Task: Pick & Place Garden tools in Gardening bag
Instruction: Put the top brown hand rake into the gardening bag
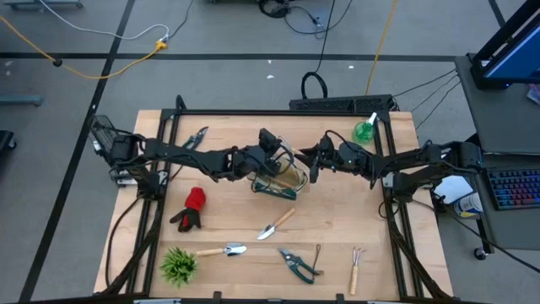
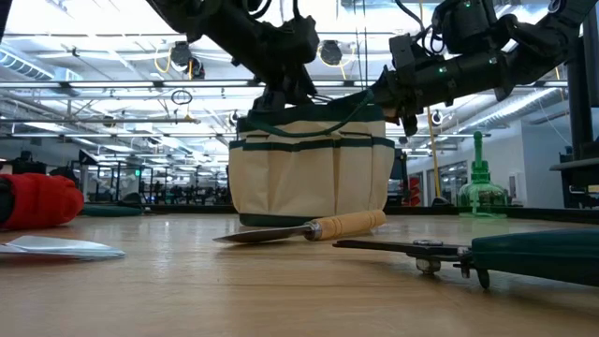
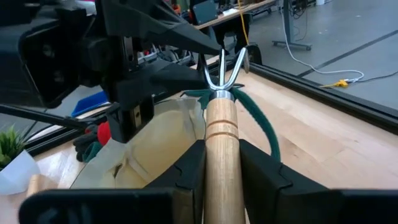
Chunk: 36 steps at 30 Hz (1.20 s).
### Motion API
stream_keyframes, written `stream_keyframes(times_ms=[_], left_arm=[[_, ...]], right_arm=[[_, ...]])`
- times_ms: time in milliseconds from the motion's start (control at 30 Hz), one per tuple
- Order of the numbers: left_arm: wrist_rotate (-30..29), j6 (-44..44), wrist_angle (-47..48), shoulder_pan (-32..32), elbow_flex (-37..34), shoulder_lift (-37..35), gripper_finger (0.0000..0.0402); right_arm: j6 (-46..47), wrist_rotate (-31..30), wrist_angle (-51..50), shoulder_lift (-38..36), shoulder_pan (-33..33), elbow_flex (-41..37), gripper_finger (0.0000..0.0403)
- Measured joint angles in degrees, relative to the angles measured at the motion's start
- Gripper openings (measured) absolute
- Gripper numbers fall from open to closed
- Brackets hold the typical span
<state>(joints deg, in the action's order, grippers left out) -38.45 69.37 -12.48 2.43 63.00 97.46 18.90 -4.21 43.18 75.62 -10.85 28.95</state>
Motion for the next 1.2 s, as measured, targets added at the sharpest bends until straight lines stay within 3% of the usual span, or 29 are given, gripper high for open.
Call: stream_keyframes(times_ms=[433, 700, 900, 1200], left_arm=[[0.03, 0.58, -1.26, 0.16, 0.00, 0.12, 0.0106], [3.57, -1.09, -1.05, 0.99, -0.02, 0.13, 0.0013], [4.61, -3.07, -1.40, 2.00, -0.02, 0.20, 0.0028], [3.18, -4.12, -1.40, 1.66, 0.02, -0.07, 0.0014]], right_arm=[[-0.49, -0.42, -0.14, -0.03, 0.02, 0.00, 0.0070], [-0.44, -0.39, -0.33, -0.11, 0.06, 0.02, 0.0073], [-1.10, -0.55, -1.01, -0.10, 0.04, 0.04, 0.0074], [-3.03, 1.08, -1.79, 0.04, 0.20, 0.02, 0.0095]])
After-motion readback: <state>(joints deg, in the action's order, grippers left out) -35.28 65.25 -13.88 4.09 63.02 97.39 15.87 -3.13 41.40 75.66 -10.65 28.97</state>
